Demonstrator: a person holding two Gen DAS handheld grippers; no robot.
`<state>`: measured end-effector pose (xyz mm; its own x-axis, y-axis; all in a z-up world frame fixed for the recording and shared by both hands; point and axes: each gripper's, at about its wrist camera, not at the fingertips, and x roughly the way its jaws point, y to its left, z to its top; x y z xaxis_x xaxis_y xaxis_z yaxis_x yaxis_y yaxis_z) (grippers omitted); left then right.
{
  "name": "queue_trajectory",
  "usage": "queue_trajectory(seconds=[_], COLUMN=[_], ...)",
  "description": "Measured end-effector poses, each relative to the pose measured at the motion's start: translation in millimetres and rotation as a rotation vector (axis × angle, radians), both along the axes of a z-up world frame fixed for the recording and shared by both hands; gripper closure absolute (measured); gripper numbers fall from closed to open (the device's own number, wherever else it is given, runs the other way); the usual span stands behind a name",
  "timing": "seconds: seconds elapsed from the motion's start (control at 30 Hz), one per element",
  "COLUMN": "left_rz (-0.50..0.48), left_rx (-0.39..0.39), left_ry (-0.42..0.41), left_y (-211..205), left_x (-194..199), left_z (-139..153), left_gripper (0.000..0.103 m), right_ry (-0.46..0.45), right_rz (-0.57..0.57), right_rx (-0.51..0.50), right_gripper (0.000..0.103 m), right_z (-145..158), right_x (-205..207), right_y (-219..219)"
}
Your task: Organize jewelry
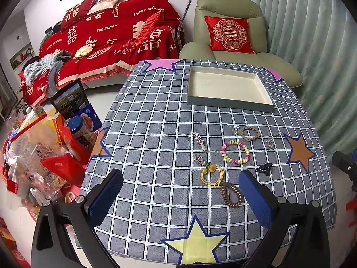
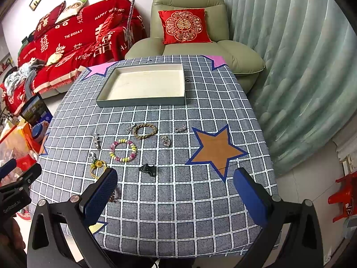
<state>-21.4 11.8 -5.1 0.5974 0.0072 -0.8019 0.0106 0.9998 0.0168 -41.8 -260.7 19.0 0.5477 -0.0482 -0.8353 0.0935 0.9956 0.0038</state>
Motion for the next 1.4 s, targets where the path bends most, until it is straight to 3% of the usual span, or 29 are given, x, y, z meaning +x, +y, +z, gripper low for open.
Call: queue_trajectory(seconds=[1.4], left_rz=[0.0], left_rx=[0.0], left_ry=[0.004], left_y=[1.6], left_x=[-2.5], left_z=[-1.8], left_gripper=[0.0], right_ry=[0.006], right_rz=[0.003], right_rx=[-0.002], right_gripper=[0.0], right_z=[-2.8], right_x=[-1.5], right_y=[-1.4])
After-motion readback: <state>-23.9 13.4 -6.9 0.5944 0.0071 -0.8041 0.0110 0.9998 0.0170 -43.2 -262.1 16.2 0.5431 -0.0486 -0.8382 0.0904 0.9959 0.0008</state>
